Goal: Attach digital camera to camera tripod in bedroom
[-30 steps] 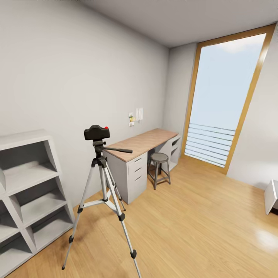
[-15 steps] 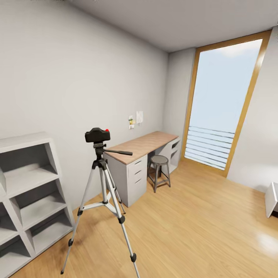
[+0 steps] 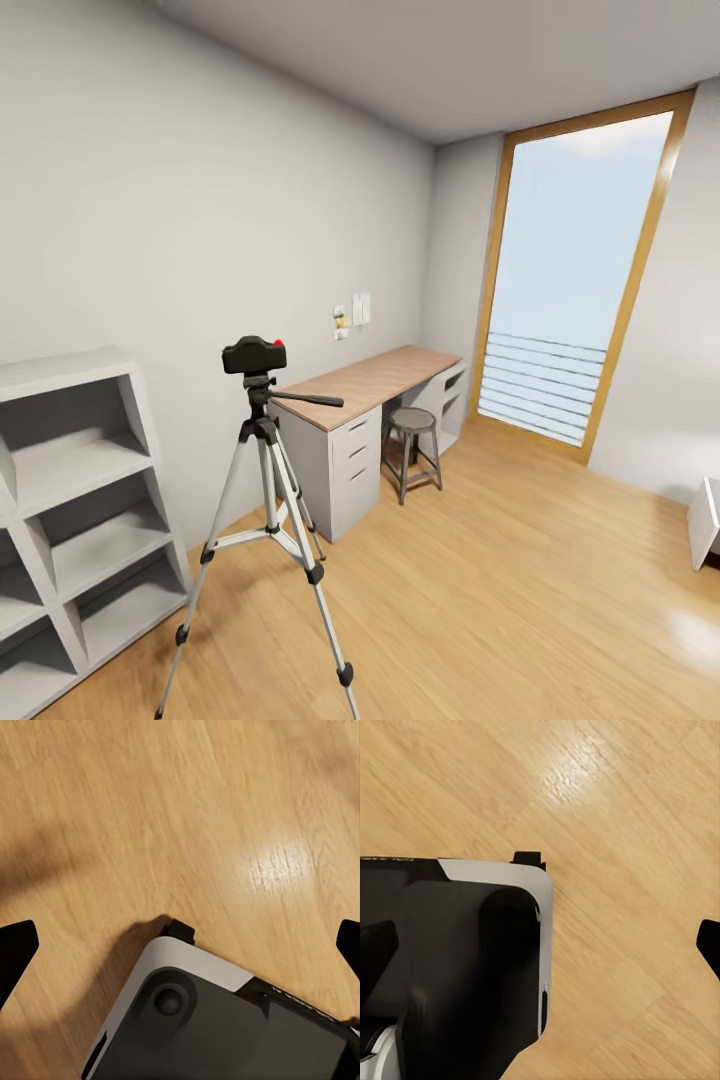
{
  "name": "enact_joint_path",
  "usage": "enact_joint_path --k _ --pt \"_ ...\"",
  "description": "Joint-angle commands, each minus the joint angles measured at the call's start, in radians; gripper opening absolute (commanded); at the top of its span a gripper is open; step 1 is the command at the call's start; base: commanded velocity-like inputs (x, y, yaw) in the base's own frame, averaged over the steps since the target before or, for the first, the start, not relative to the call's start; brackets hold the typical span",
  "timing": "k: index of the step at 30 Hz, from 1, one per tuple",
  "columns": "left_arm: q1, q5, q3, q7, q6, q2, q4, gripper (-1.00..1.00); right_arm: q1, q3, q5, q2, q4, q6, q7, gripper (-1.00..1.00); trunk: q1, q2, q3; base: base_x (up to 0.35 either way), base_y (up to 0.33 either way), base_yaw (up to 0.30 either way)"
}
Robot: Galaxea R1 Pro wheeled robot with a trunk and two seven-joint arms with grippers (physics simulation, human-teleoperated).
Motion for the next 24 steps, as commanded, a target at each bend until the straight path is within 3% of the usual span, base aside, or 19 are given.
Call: enact_joint_path --k 1,24 --pt "0.0 0.007 -0.008 0.004 0.004 0.0 -0.001 1.0 -0.001 -0.009 0.009 -0.001 0.001 0.002 0.002 1.0 0.0 -0.001 0.0 0.0 0.0 0.0" --pt "0.0 0.007 -0.008 0.004 0.004 0.0 -0.001 1.0 -0.001 -0.006 0.015 -0.004 0.001 -0.037 0.002 1.0 0.0 -0.001 0.0 0.0 0.0 0.0"
